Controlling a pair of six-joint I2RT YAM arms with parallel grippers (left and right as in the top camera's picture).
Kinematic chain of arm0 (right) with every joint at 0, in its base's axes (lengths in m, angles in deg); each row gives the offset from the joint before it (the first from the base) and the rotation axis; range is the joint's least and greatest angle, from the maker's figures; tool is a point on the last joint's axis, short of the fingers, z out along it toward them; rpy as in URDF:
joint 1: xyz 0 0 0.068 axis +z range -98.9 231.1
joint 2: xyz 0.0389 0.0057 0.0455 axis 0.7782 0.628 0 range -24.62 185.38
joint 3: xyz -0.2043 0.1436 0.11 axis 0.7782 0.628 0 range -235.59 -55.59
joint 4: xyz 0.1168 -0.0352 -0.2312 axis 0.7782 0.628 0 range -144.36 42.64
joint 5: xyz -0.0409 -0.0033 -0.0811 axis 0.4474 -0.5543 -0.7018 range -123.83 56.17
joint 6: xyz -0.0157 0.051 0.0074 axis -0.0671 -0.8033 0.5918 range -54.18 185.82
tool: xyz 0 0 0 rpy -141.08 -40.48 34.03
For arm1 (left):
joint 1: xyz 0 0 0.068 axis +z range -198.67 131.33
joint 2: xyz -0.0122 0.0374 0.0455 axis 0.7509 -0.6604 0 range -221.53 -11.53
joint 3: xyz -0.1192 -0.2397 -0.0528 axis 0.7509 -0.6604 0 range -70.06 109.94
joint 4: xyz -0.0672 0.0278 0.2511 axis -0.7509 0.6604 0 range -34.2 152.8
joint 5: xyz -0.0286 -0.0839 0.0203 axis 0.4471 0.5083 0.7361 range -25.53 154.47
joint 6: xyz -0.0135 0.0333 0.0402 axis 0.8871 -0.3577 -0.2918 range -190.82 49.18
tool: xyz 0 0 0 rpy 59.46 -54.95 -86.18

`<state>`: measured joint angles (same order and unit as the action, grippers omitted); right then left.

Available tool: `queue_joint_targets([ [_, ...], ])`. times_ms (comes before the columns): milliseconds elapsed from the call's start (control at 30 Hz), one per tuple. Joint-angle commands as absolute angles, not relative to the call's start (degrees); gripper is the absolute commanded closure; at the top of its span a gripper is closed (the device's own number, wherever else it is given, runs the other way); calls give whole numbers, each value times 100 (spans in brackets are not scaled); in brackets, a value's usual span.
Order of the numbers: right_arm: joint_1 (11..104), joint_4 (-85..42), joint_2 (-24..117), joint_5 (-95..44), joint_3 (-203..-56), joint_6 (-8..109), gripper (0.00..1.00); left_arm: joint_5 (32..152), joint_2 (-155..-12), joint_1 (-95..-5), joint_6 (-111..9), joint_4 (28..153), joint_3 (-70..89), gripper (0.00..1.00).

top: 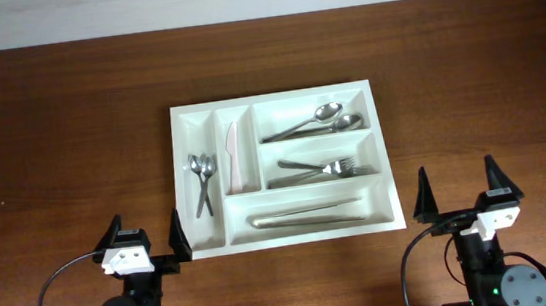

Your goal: Pack container

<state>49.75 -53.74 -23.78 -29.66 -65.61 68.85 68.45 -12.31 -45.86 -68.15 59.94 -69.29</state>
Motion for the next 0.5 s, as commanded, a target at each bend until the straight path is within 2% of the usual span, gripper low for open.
queue_joint_targets([
  [0, 5034, -5398, -2444, -2995, -6240, 6894, 1, 6784, -1187, -4551, -6780, 6016, -6959, 1],
  [300, 5034, -5417, -2444, -2995, -5628, 6677, 1, 6784, -1187, -4551, -6780, 6016, -6959, 1],
  [467, 5034, -5013, -2444, -3015, -5591, 6682, 1, 6786, -1187, -4551, -6780, 6016, -6959, 1],
])
